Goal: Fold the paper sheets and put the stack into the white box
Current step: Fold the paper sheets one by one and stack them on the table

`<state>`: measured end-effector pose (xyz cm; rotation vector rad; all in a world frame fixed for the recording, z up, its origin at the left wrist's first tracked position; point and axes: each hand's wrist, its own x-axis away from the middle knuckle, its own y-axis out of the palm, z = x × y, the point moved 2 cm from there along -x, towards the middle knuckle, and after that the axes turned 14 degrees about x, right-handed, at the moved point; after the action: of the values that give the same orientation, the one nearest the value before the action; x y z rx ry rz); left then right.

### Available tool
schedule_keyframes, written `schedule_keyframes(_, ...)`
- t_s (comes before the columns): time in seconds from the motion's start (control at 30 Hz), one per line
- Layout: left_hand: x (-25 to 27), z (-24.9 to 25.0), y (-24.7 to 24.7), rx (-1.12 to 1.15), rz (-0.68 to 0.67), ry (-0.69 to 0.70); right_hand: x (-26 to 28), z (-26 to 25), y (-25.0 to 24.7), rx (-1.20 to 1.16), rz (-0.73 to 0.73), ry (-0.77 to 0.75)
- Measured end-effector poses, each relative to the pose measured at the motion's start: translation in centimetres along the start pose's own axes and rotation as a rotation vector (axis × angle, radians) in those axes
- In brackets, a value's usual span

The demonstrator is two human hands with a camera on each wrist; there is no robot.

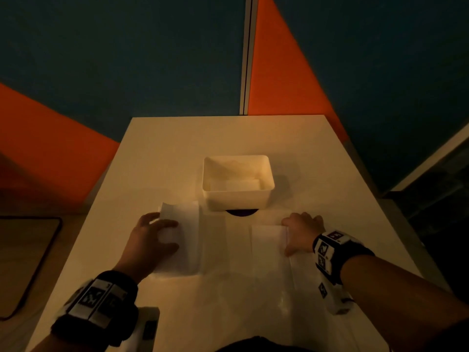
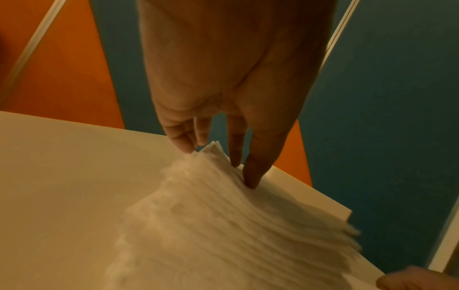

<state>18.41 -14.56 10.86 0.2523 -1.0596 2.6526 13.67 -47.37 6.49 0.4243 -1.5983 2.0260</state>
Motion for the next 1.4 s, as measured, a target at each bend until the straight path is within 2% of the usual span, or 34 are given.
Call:
schedule_keyframes(0.17,0.2,0.6,0.5,0.071,-0.031,-0.074,0.7,0.1,-0.3,-0.023,0.051,-0.030)
schedule_keyframes(0.43,-0.1,0.5,1.4,0.175,-0.009,-0.108,2.8,3.2,-2.7,-0.489,0.129,-0.045)
schedule_keyframes(0.57,-0.4,0.5,1.5,0.095,0.106,-0.024,4.7,4.4,-4.7,-0.780,0.255,-0.025)
schedule_keyframes(0.7,-0.2,3.4,1.8,0.168,0.210,0.174,6.8,3.9,-6.7,-1.142,0.376,-0.022)
schedule_keyframes(0.77,0.2,5.6,2.4,0.327,0.109,0.178,7.8,3.2,-7.7,-1.309,0.436,-0.035)
schedule_keyframes(0.83,0.5,7.5,3.4,0.553,-0.079,0.072,8.7,2.4,-8.5,-1.469,0.469,-0.066)
schedule_keyframes(0.93,1.2,9.6,4.4,0.770,-0.366,-0.107,9.8,1.2,-9.3,-1.661,0.490,-0.099)
schedule_keyframes(1.03,1.5,11.0,5.0,1.042,-0.567,-0.131,10.3,0.2,-9.3,-1.753,0.509,-0.077)
schedule_keyframes(1.1,1.4,11.7,5.2,1.153,-0.550,-0.080,10.3,-0.1,-9.1,-1.787,0.498,-0.062)
schedule_keyframes(1.2,1.0,12.2,5.1,1.228,-0.432,0.007,10.4,-0.2,-8.7,-1.798,0.464,-0.091)
schedule_keyframes(1.3,0.6,12.2,4.6,1.198,-0.353,0.094,10.2,0.2,-8.4,-1.807,0.401,-0.160)
schedule_keyframes(1.4,0.3,11.7,4.0,1.132,-0.336,0.165,9.9,0.6,-8.1,-1.795,0.354,-0.179)
